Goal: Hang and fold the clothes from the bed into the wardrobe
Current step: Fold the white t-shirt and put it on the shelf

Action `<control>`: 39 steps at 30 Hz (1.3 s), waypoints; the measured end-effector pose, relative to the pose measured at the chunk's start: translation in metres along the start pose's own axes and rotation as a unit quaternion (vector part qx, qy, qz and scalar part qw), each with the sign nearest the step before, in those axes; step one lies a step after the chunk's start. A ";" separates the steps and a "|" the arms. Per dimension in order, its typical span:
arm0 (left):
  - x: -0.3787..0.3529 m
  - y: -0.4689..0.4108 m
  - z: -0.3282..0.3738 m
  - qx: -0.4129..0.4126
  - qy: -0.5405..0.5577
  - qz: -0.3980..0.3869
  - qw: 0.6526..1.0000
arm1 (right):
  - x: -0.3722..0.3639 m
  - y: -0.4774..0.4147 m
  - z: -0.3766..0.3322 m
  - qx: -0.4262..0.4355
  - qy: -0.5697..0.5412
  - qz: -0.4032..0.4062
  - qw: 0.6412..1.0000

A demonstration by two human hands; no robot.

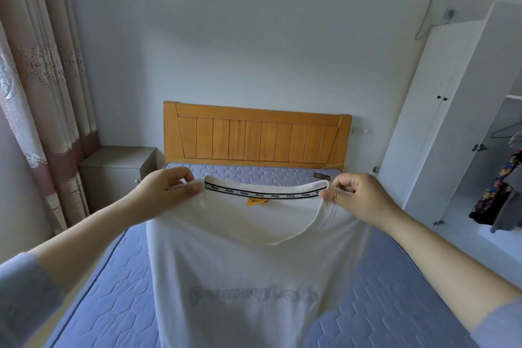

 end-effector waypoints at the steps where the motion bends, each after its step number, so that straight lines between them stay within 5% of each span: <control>1: -0.001 0.002 -0.002 -0.008 -0.016 -0.005 1.000 | -0.001 0.002 0.003 -0.010 -0.001 -0.013 1.000; 8: 0.012 0.005 -0.013 -0.022 -0.046 0.012 0.999 | -0.018 0.025 0.017 -0.081 -0.005 -0.187 0.979; 15: -0.008 0.004 -0.015 -0.020 -0.037 -0.036 0.998 | 0.007 0.021 0.039 -0.089 0.005 0.108 0.990; 18: -0.015 0.012 -0.022 -0.018 -0.041 -0.050 0.998 | 0.003 0.035 0.047 -0.088 0.037 0.172 0.981; 26: -0.059 0.090 -0.103 0.132 -0.075 -0.070 0.986 | -0.030 0.095 0.071 -0.034 0.215 0.096 0.971; 39: -0.046 0.093 -0.050 0.072 -0.060 0.047 0.994 | -0.015 0.106 0.061 -0.031 0.178 0.138 0.974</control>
Point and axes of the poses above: each hand's wrist, its own y-axis away from the middle knuckle, its own x-axis out of the back of the hand, z = x × y, the point moved 8 cm from there along -y, towards the middle knuckle, and after that the axes turned 6 degrees about -x, right-handed, at the moved point
